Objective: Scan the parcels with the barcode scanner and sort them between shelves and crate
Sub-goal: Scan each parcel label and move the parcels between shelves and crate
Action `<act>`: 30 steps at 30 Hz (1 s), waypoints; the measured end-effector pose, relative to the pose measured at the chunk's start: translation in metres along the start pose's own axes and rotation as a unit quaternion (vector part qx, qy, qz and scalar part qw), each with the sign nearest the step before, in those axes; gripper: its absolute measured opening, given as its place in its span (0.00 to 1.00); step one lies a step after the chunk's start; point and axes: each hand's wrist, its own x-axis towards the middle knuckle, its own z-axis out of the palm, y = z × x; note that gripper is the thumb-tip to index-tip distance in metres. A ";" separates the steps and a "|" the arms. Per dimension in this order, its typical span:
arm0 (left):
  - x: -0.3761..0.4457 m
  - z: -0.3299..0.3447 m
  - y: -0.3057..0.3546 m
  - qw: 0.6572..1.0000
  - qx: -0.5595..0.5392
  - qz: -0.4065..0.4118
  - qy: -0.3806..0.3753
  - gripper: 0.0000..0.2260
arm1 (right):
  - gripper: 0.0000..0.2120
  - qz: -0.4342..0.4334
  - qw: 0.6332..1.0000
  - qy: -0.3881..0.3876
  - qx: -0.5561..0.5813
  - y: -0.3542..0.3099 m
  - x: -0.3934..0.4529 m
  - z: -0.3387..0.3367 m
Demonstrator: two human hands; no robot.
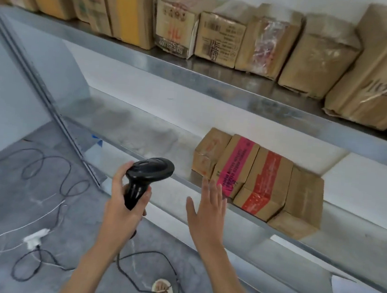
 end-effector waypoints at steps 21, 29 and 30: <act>0.190 0.018 -0.068 0.986 -0.034 -0.031 -0.158 0.31 | 0.39 0.139 0.960 -0.023 -0.240 -0.026 0.216 0.056; 0.234 0.001 -0.094 0.975 -0.096 -0.037 -0.195 0.28 | 0.32 0.206 0.960 0.018 -0.191 -0.043 0.210 0.070; 0.236 -0.002 -0.097 0.974 -0.101 -0.038 -0.201 0.28 | 0.31 0.218 0.959 0.022 -0.181 -0.047 0.209 0.071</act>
